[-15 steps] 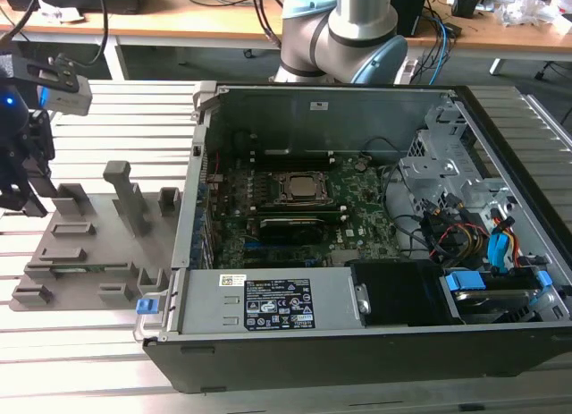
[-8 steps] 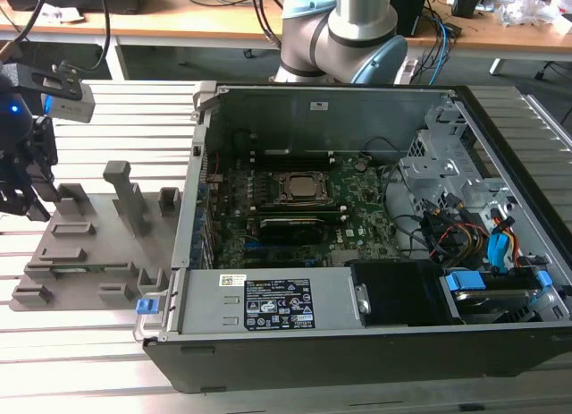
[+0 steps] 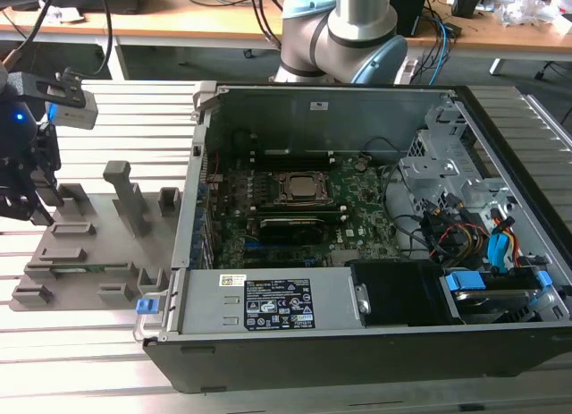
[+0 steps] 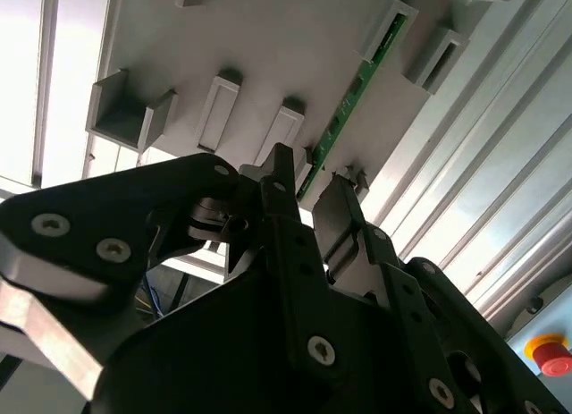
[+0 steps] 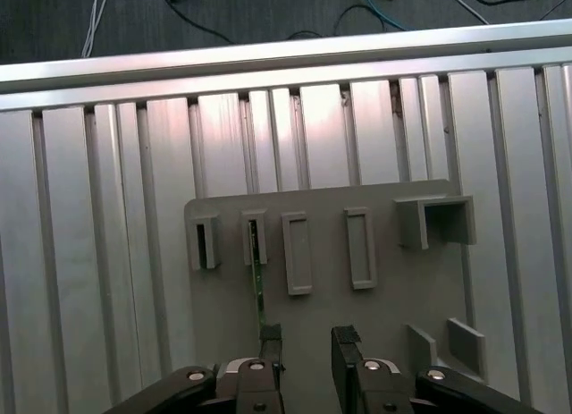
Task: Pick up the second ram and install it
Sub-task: 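Pick up the second ram and move it above second insertion slot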
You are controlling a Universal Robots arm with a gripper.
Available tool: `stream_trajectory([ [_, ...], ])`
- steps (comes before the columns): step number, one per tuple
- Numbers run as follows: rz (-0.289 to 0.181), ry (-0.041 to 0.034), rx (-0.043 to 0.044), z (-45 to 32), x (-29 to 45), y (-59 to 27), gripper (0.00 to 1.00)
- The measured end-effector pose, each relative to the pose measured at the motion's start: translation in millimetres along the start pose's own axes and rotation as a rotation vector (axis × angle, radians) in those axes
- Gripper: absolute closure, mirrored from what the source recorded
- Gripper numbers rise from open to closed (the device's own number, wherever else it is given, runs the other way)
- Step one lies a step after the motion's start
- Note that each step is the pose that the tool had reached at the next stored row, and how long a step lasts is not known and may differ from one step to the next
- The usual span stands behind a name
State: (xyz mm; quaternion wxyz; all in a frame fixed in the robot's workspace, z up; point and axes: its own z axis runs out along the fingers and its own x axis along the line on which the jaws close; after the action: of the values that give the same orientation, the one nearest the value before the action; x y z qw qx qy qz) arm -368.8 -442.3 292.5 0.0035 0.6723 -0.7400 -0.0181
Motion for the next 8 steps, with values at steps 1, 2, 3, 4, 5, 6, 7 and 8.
stream_trajectory([
  [1,0.000,0.0000,0.0000,1.2,0.0,0.0,0.64],
  [2,0.000,0.0000,0.0000,1.8,0.1,0.0,0.64],
  [3,0.000,0.0001,-0.0001,2.2,0.1,-0.1,0.64],
  [4,0.000,0.0001,-0.0002,2.5,0.1,-0.1,0.64],
  [5,0.000,0.0002,-0.0001,2.7,0.1,-0.1,0.64],
  [6,0.000,0.0000,0.0000,3.6,0.1,-0.1,0.64],
  [7,0.000,0.0001,-0.0002,4.1,0.1,-0.1,0.64],
  [8,0.000,0.0001,-0.0001,4.6,0.2,-0.1,0.64],
])
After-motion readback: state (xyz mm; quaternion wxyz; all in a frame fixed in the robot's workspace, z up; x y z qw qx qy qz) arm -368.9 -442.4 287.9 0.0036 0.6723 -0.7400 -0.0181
